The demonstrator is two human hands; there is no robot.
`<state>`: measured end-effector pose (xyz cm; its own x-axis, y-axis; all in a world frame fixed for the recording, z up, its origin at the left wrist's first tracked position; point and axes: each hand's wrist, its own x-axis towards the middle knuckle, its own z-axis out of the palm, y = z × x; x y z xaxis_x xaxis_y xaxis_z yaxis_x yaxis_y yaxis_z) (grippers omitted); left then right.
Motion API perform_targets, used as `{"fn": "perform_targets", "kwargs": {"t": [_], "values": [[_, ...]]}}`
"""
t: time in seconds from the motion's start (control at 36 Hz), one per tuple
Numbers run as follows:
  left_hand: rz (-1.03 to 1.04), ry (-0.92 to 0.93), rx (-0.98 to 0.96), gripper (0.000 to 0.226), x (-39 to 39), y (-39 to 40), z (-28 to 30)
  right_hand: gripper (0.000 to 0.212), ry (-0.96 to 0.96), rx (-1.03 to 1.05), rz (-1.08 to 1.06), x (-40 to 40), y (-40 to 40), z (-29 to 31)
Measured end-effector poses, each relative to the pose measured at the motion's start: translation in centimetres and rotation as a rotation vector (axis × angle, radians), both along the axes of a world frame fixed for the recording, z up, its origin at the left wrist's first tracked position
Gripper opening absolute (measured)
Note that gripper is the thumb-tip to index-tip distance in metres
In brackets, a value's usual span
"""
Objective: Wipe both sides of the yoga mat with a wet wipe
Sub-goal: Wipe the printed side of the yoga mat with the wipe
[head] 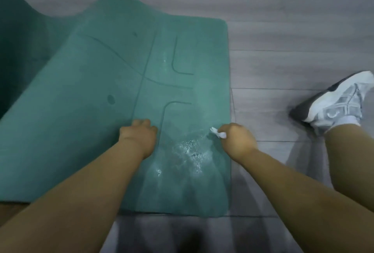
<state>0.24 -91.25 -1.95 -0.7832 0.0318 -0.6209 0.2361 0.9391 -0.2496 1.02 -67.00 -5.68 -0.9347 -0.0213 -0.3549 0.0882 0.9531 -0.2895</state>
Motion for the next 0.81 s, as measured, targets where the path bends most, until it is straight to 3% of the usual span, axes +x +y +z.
{"fn": "perform_targets", "kwargs": {"t": [0.17,0.28,0.42,0.53,0.64,0.69,0.81], "values": [[0.010,0.047,-0.053,0.081,-5.1,-0.4,-2.5,0.021,0.058,-0.026,-0.002,-7.5,-1.0,-2.1],[0.019,-0.014,-0.033,0.109,-7.1,-1.1,-4.8,0.024,0.128,-0.053,-0.126,-11.8,-2.5,-3.3],[0.013,-0.096,0.049,0.117,-8.7,-1.7,-6.8,0.035,0.144,-0.181,-0.252,-14.8,-5.8,-5.3],[0.024,-0.098,0.108,0.119,-9.0,-2.3,-7.4,0.044,0.134,-0.280,0.056,-14.8,-8.9,-6.6],[0.081,-0.092,0.205,0.124,-8.7,-2.5,-7.4,0.042,0.118,-0.179,0.431,-14.7,-9.0,-6.7],[0.121,-0.073,0.241,0.128,-8.4,-2.2,-7.5,0.039,0.155,-0.166,0.346,-15.6,-6.5,-6.6],[0.158,-0.022,0.246,0.130,-7.9,-1.4,-7.9,0.037,0.230,0.008,-0.089,-17.0,0.8,-6.3]]}}
